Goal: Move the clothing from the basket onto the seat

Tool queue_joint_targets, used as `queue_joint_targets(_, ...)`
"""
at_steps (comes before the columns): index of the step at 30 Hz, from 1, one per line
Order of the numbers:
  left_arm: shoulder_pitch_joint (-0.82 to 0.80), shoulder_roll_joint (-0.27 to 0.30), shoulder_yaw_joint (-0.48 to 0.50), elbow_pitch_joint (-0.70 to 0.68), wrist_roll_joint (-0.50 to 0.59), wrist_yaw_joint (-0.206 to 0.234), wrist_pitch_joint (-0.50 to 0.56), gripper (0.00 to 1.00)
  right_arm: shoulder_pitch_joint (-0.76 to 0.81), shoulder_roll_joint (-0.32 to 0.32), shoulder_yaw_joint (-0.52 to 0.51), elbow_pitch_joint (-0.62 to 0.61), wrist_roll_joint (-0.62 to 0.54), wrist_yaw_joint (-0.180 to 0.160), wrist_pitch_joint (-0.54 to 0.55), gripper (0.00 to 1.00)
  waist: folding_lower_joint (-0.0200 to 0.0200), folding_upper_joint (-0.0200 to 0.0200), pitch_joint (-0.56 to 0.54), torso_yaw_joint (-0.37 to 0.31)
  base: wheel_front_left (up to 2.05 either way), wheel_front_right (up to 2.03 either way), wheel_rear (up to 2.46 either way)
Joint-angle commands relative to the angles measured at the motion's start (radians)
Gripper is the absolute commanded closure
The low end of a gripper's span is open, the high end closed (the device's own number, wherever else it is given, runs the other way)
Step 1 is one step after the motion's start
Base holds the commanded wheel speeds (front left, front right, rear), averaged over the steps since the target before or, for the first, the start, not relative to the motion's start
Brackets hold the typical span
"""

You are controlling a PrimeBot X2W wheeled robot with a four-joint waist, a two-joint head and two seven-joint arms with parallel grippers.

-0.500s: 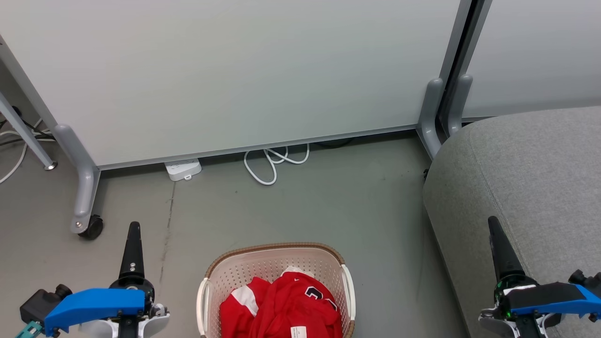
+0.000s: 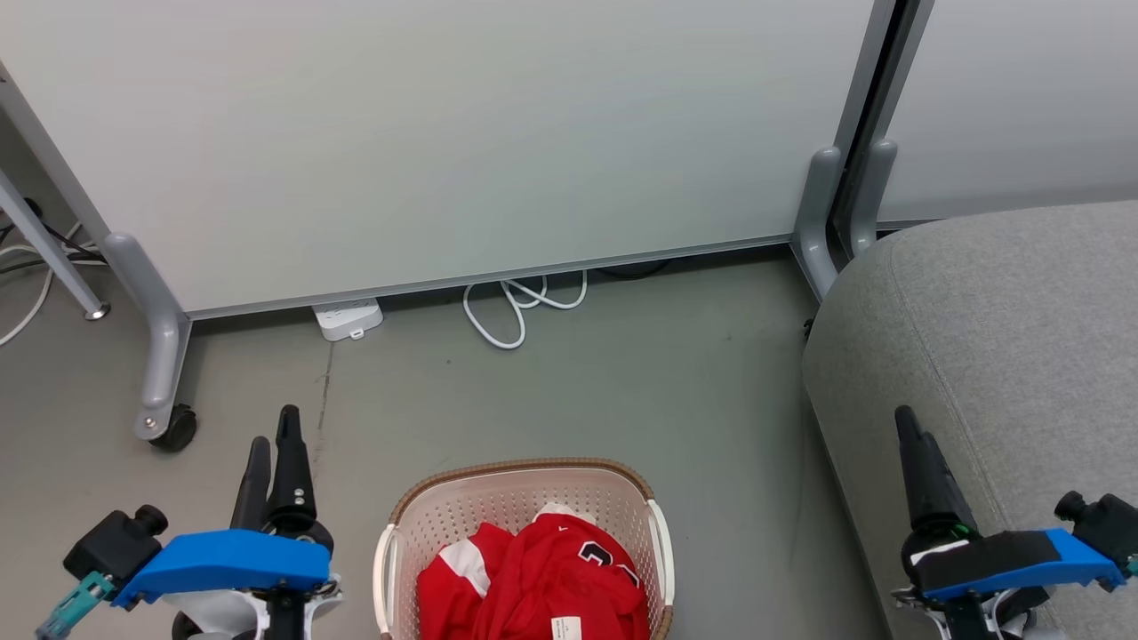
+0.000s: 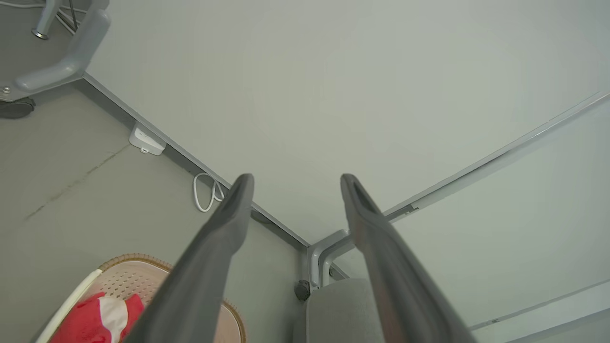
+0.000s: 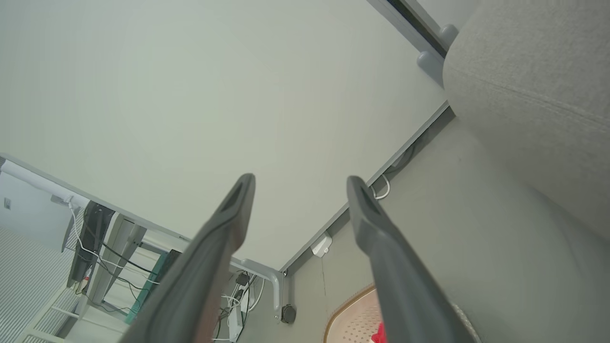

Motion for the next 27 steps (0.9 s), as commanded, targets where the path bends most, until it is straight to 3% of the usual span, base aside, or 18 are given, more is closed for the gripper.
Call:
queue_joint_targets(1,-0.028,0.008,-0.006,-0.014,0.037,0.003,-0.010,0.00,-0.023,-0.005,0.007,-0.012,-0.036,0.001,-0.009,0.00,0.0000,0.0000,0.000,0.001,0.00,0.00,0.00)
queue_joint_targets(13,-0.033,0.009,-0.051,0.012,0.248,0.015,-0.048,0.00,-0.028,-0.006,0.036,0.017,-0.227,0.002,-0.049,0.00,0.0000,0.0000,0.000,0.004,0.00,0.00,0.00)
queue_joint_targets(27,-0.037,0.010,-0.077,0.028,0.419,0.018,-0.089,0.00,-0.032,-0.006,0.058,0.037,-0.404,0.002,-0.089,0.00,0.0000,0.0000,0.000,0.008,0.00,0.00,0.00)
